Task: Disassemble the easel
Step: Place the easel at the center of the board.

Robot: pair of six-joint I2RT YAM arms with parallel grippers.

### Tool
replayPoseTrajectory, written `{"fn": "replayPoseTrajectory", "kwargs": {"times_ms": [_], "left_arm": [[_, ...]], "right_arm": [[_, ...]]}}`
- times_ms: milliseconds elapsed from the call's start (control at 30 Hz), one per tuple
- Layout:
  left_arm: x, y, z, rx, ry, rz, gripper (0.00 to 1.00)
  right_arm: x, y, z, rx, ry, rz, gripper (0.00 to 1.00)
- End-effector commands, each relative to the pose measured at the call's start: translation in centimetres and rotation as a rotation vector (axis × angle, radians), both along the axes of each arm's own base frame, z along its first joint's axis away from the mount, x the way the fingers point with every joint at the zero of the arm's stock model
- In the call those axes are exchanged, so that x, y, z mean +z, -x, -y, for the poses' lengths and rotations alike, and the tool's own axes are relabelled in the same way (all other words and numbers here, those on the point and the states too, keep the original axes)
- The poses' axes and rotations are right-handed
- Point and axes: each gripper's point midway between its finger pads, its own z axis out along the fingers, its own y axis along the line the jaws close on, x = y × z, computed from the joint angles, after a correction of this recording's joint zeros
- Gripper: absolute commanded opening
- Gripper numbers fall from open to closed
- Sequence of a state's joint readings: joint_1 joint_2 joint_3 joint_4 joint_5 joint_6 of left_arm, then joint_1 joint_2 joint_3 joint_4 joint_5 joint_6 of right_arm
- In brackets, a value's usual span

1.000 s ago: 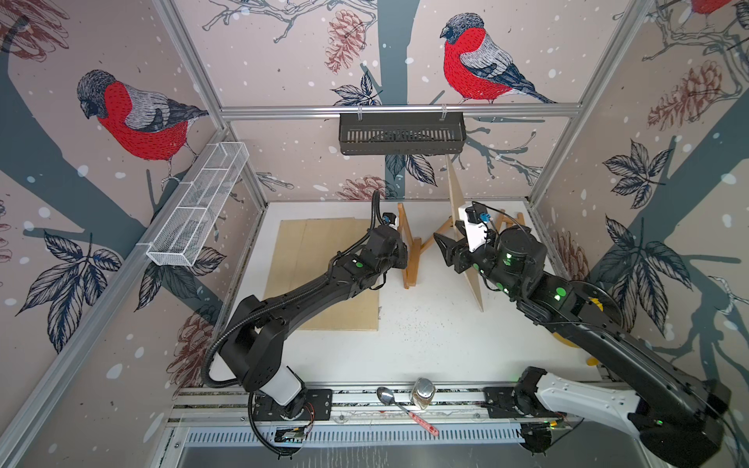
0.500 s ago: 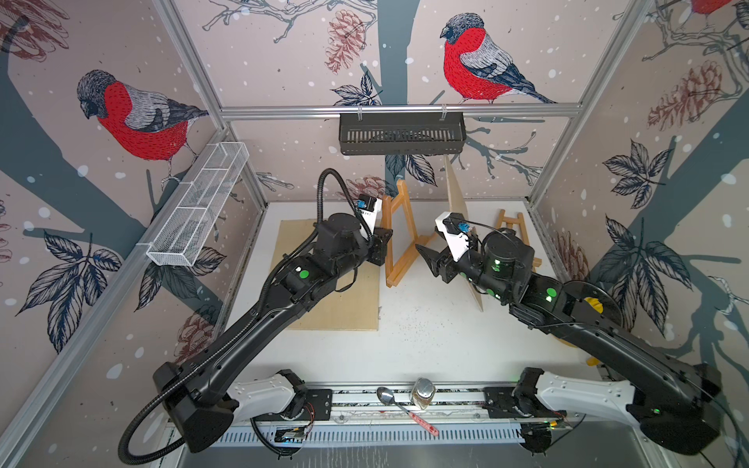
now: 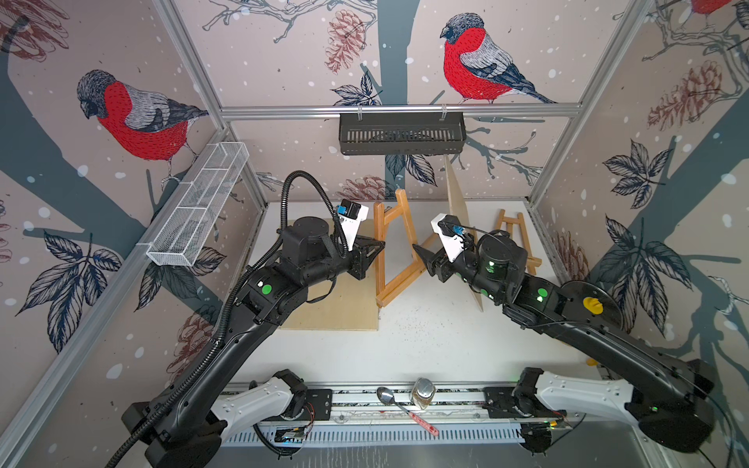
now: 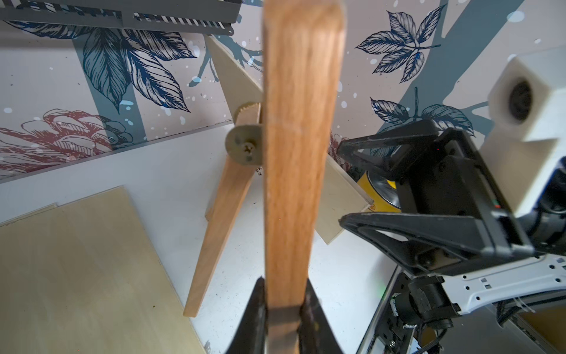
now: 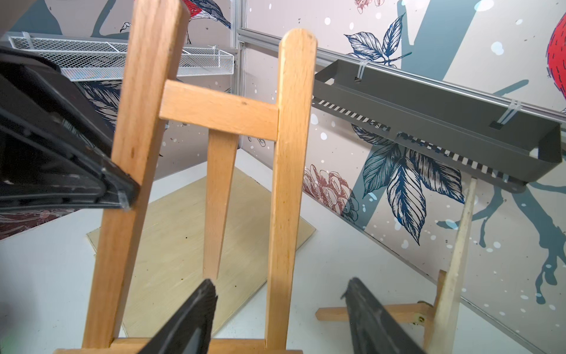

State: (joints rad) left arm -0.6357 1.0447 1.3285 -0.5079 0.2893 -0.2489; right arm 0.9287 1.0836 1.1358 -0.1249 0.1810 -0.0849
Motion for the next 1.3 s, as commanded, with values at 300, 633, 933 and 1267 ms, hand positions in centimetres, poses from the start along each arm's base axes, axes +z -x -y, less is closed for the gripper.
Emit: {"fn": "replayPoseTrajectory", "kwargs": {"times_ms": [300,633,933,1267], "left_arm": [[3.7,2.3,0.7,-0.117,0.106,0.066,0.18],[4.1,2.9,0.4,-0.134,0.113,0.076,0.18],[2.3,0.4,-0.5,-0.009,0.061,0.039,0.19],[-2.4,-4.4,-3.7,0.311,-0.050,-0.043,0.45]], "right_arm": [[-0.4,-0.6,0.1,-0.016,0.001,0.007,0.68],[-0.7,-1.1,0.2,-0.014,-0.002,-0.007,0.60],[-0.1,-0.5,0.3,-0.005,-0.016,-0.012,0.21],[0.5,-1.0,-0.9,-0.167,-0.039,-0.072,0.12]]}}
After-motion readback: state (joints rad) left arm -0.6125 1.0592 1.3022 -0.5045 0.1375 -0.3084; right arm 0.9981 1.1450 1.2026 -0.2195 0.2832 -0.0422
